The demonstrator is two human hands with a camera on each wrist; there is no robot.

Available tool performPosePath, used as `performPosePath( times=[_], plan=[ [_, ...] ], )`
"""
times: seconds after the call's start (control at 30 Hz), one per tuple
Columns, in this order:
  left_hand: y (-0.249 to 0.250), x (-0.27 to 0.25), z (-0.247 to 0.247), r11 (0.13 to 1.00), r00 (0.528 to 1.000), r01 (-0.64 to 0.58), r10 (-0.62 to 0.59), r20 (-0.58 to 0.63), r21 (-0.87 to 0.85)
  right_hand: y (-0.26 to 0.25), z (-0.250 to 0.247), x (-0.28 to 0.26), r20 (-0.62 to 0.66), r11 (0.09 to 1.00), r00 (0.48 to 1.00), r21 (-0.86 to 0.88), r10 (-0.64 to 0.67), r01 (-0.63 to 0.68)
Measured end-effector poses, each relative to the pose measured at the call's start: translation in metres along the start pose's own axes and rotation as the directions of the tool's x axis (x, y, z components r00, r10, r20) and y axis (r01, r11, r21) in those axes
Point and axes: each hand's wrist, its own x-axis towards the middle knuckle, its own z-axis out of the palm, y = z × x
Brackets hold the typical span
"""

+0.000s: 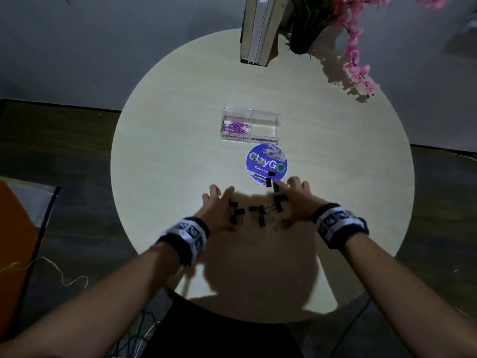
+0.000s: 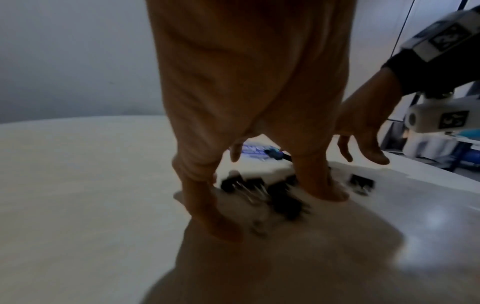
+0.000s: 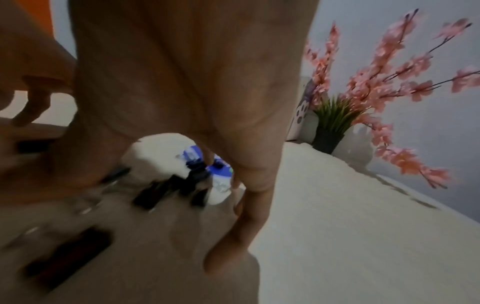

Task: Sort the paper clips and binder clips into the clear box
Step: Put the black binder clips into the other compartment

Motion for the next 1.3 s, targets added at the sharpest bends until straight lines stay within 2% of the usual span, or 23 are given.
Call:
performPosePath(
  times=[0.03,0.1,0.17,0.23,0.3,0.37,0.43,0.57,0.83,0.97,1.2,1.3],
  plan=[
    [0.004,-0.003,0.014,0.996,1.0,0.007,-0.01,0.025,0.094,-0.001,0.011,-0.003,-0.023,0.999,1.0,-0.04,0.005,-0.006],
    [0.015,-0.001,0.031,0.985,1.0,0.023,-0.019,-0.021,0.169,-0.01,0.029,-0.001,-0.141,0.999,0.99,-0.045,0.003,-0.009],
    [0.032,0.001,0.036,0.978,0.995,0.019,0.003,-0.104,0.208,-0.02,0.041,0.005,-0.351,0.999,0.936,0.038,-0.012,0.027],
    [0.046,0.004,0.033,0.983,0.979,0.035,0.002,-0.203,0.181,-0.026,0.044,0.008,-0.459,0.977,0.888,0.182,-0.015,0.111],
    [0.048,0.01,0.033,0.99,0.952,0.016,0.028,-0.303,0.141,-0.027,0.04,0.008,-0.424,0.932,0.906,0.323,-0.013,0.164],
    [0.049,0.016,0.033,0.998,0.965,-0.046,0.057,-0.256,0.049,-0.027,0.034,0.007,-0.326,0.922,0.945,0.373,0.03,0.1],
    [0.056,0.017,0.029,0.999,0.979,-0.043,0.044,-0.199,0.011,-0.031,0.032,0.009,-0.253,0.95,0.967,0.309,0.033,0.048],
    [0.068,0.023,0.02,0.985,0.989,0.025,-0.05,-0.137,-0.173,-0.041,0.03,0.008,-0.281,0.949,0.959,0.298,-0.016,0.104],
    [0.065,0.024,0.013,0.994,0.975,-0.035,0.01,-0.22,-0.108,-0.042,0.028,0.012,-0.323,0.976,0.946,0.198,-0.024,0.092],
    [0.058,0.027,0.015,0.995,0.968,-0.047,0.023,-0.25,-0.091,-0.046,0.029,0.016,-0.349,0.969,0.937,0.228,-0.01,0.095],
    [0.063,0.029,0.012,0.994,0.975,-0.032,0.008,-0.222,-0.105,-0.05,0.029,0.022,-0.274,0.954,0.961,0.293,0.026,0.058],
    [0.064,0.031,0.012,0.998,0.984,-0.031,0.022,-0.176,-0.051,-0.052,0.027,0.024,-0.269,0.941,0.962,0.338,0.058,0.038]
  ],
)
